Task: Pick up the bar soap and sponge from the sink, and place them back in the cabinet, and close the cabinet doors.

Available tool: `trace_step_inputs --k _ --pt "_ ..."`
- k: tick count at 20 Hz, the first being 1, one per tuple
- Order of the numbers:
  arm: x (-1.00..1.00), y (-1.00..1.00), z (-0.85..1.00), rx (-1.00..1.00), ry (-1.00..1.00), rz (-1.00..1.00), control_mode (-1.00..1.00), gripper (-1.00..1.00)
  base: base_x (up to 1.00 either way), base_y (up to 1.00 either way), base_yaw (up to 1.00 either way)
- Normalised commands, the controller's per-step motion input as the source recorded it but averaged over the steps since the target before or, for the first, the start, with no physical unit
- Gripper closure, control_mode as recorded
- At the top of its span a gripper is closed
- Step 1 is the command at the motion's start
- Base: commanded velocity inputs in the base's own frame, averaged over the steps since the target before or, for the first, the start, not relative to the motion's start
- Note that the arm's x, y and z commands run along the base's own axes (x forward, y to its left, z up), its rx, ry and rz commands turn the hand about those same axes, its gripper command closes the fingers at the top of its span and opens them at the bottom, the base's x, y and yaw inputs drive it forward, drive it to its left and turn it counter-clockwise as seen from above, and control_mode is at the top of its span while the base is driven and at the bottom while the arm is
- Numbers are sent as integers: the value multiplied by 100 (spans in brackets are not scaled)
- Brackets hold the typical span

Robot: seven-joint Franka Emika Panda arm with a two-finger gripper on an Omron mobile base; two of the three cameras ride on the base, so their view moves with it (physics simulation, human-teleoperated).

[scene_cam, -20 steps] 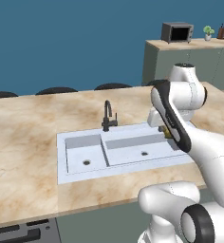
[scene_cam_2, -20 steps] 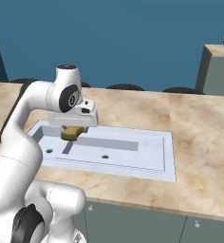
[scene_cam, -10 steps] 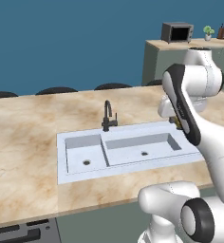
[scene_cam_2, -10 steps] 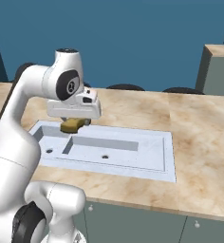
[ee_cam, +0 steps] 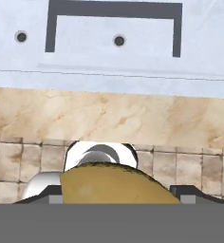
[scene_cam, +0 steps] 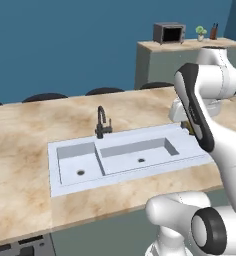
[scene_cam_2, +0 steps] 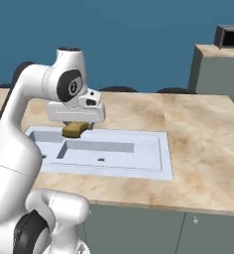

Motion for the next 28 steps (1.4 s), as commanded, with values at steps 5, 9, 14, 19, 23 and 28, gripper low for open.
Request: trace_step_inputs --k 5,9,14,19,23,28 --pt "0 0 0 0 0 0 100 100 -51 -42 -45" --pt "0 0 0 0 0 0 100 100 -42 -36 -51" --pt "0 0 0 0 0 0 100 100 -27 -29 -53" --pt "0 0 0 0 0 0 100 100 0 -12 -57" --pt "0 0 0 0 0 0 100 100 0 -10 -59" --pt "0 0 0 0 0 0 100 100 0 -11 -60"
